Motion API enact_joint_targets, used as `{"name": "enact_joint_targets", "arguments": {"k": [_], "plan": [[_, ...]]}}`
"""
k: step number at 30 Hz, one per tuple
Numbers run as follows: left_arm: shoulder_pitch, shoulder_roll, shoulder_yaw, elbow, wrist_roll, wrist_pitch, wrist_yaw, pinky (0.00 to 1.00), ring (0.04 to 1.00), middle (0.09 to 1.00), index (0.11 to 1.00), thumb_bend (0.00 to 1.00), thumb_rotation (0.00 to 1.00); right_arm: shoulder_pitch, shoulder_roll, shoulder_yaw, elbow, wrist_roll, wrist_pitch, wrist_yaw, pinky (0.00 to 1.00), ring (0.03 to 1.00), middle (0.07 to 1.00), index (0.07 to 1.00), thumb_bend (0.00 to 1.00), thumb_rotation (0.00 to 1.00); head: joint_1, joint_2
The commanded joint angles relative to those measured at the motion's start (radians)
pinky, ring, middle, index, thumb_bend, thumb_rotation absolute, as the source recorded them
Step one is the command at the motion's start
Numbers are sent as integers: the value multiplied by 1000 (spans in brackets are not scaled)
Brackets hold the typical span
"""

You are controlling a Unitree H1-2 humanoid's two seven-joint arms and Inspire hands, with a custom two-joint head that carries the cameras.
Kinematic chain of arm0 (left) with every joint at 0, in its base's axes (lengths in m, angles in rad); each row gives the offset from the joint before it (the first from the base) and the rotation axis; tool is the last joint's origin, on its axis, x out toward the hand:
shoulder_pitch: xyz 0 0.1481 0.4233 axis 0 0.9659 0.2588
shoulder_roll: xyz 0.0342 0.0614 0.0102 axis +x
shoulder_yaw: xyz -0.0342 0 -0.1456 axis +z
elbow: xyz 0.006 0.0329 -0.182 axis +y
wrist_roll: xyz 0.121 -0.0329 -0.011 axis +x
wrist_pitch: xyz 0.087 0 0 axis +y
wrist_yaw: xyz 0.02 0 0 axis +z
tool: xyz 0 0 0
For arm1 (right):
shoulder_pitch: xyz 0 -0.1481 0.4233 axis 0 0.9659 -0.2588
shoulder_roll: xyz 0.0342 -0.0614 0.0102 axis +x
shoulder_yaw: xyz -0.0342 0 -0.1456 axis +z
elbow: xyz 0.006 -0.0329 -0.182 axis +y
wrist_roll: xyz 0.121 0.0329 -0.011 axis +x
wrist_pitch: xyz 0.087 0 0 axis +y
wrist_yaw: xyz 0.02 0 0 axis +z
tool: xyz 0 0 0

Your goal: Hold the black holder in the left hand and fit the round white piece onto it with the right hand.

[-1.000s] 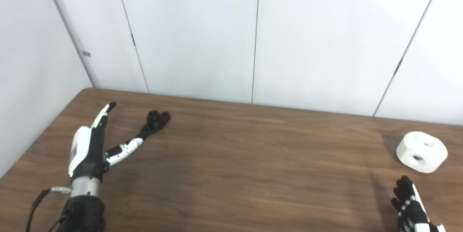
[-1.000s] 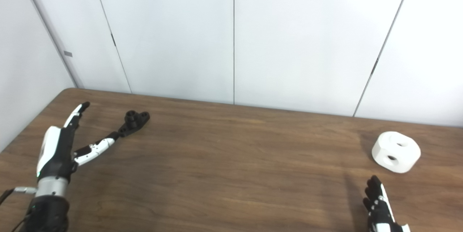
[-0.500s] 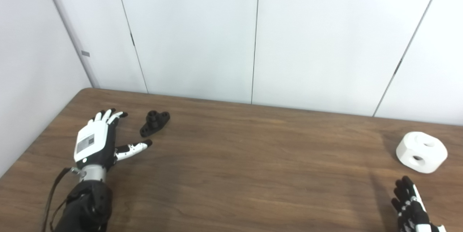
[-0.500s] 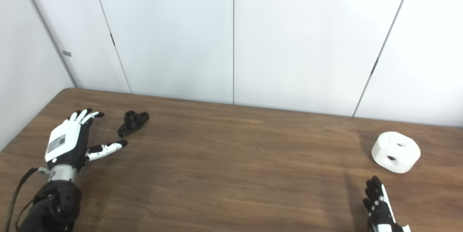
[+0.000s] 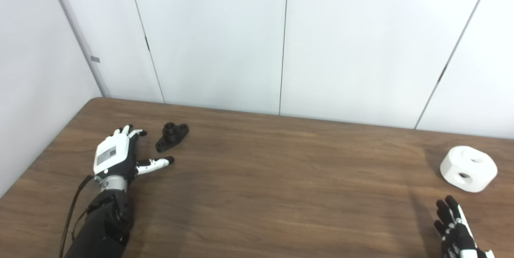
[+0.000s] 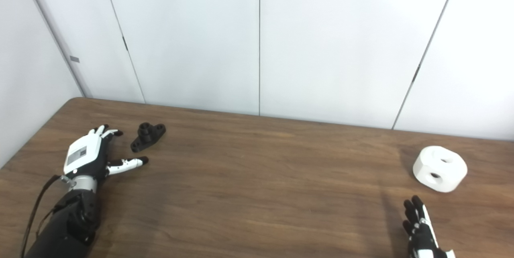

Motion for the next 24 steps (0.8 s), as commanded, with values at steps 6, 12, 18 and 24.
{"name": "enact_joint_targets", "arguments": {"k": [6,12,18,24], "plan": [[-74,29,1,49,-46,-30,37,1000,1000,975,838,907,488,120,30,23,42,-2,-23,-8,1000,1000,972,1000,626,1000,-10,-2],[-105,34,-12,80,-66,-38,37,1000,1000,971,828,909,478,123,33,27,40,-3,-22,-6,1000,1000,973,1000,631,1000,-13,-1],[-131,34,-27,99,-70,-43,36,1000,1000,963,804,912,463,126,38,30,32,-18,-15,-13,1000,1000,972,1000,625,1000,-11,6],[-155,33,-49,126,-64,-44,38,1000,1000,959,790,914,464,130,43,33,23,-21,-7,-15,1000,1000,972,1000,633,1000,-13,15]]}}
